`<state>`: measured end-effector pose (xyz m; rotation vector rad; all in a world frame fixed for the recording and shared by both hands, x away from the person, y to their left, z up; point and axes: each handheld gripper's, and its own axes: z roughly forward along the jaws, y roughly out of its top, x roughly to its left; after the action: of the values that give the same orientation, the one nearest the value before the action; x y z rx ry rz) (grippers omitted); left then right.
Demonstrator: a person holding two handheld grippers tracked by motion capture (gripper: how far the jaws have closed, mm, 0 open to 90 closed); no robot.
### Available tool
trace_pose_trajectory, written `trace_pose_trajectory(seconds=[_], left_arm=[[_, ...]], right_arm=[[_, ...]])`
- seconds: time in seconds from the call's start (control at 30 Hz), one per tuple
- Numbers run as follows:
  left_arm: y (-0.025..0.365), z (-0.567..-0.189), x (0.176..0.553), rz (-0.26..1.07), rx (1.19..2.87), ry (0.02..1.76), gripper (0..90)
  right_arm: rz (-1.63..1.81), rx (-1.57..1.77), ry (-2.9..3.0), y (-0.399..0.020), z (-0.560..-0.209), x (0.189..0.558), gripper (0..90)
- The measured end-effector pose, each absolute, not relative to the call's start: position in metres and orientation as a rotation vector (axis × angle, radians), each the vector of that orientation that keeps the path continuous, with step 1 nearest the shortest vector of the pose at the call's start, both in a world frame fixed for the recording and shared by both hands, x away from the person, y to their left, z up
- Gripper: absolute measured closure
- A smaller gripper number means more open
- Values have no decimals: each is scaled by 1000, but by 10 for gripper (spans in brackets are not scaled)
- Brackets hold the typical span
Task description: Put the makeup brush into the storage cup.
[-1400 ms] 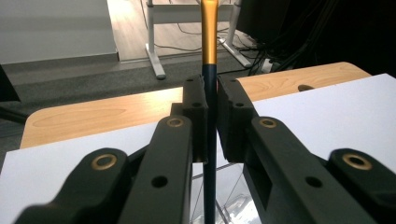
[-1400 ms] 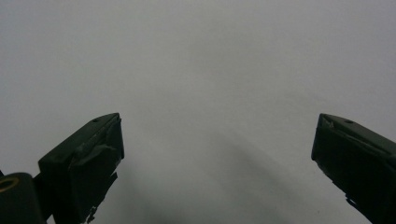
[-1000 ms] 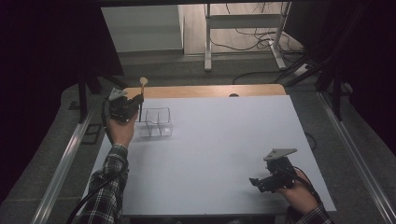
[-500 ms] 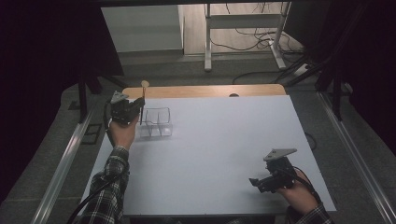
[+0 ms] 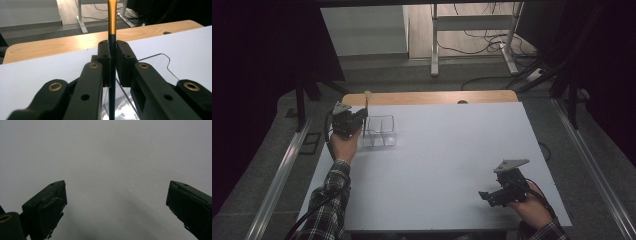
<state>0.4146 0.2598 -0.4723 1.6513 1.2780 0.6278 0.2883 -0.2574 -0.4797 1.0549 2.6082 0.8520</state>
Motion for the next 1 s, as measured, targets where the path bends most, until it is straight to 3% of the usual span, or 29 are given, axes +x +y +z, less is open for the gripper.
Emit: trace_pose_trajectory(seconds=[0.27,0.37,0.47,0.5,0.53,0.63,0.7,1.0], left_arm=[[259,-474,415,645,1683,1283,792],[257,-470,415,693,1697,1295,581],[259,-468,421,619,1729,1301,370],[258,-467,422,621,1746,1320,244],[258,-467,423,633,1760,1333,172],[259,-466,425,605,1780,1343,37],[260,-467,425,574,1798,1333,0],[256,-465,424,574,1822,1313,0]], right_arm=[[847,1051,2611,-257,-480,288,33],[847,1050,2612,-257,-480,288,33],[846,1048,2613,-257,-480,288,33],[845,1048,2614,-257,-480,288,33],[845,1048,2614,-257,-480,288,33],[844,1046,2615,-257,-480,288,33],[844,1047,2615,-257,-480,288,33],[845,1045,2611,-257,-480,288,33]])
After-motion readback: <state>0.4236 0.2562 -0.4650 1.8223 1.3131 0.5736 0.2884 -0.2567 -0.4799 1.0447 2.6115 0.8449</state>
